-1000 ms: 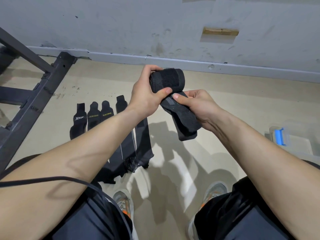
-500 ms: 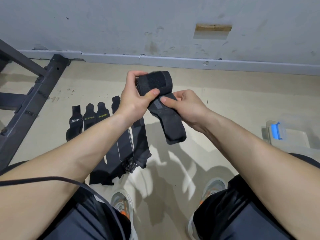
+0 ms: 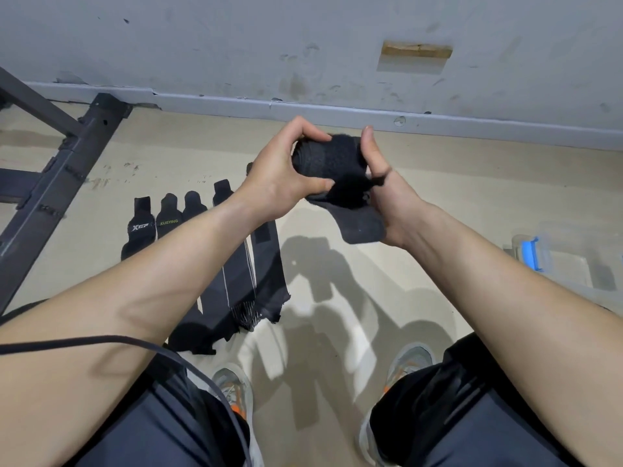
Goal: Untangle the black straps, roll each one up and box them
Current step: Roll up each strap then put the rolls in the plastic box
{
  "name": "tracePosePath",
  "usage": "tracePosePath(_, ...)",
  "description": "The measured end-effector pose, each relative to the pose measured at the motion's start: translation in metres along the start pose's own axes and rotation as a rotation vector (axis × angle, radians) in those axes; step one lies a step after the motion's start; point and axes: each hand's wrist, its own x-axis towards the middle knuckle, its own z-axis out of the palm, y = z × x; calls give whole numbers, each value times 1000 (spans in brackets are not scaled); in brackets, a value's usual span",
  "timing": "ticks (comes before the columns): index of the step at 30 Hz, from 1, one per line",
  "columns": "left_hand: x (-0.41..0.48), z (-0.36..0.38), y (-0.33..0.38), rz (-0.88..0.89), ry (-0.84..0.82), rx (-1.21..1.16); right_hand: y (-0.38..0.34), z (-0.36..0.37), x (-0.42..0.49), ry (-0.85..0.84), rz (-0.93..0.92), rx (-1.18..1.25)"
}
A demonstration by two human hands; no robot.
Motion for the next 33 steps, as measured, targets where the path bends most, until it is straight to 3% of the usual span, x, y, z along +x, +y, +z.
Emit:
tracePosePath(5,-5,0,5,-4,-92,-69,3,-3,2,34,31,48)
tracePosePath(12,-7,-3,-3,-379,10,-534,9,4,-1,115,-132,-158)
tracePosePath(15,-12,-5,-3,-523,-51,-689,10,2,4,124,-186,-223)
tracePosePath(20,-11,-9,1,-513,32,-714,10,-3,7,106,-239,-488)
tracePosePath(22,-9,-13,1,-505,56,-720,6,-6,8,183,-343,-679)
tracePosePath(24,-7,-17,0,-499,90,-712,-4,-8,7,267,-504,-720)
tracePosePath(27,-6,-24,-2,-497,138,-708,-13,-6,-4,115,-606,-690)
tracePosePath(29,-6,-24,-3,-498,156,-711,-10,-1,-14,4,-618,-852)
tracePosePath(33,-7,-19,-6,-509,161,-682,-4,1,-13,12,-743,-1125)
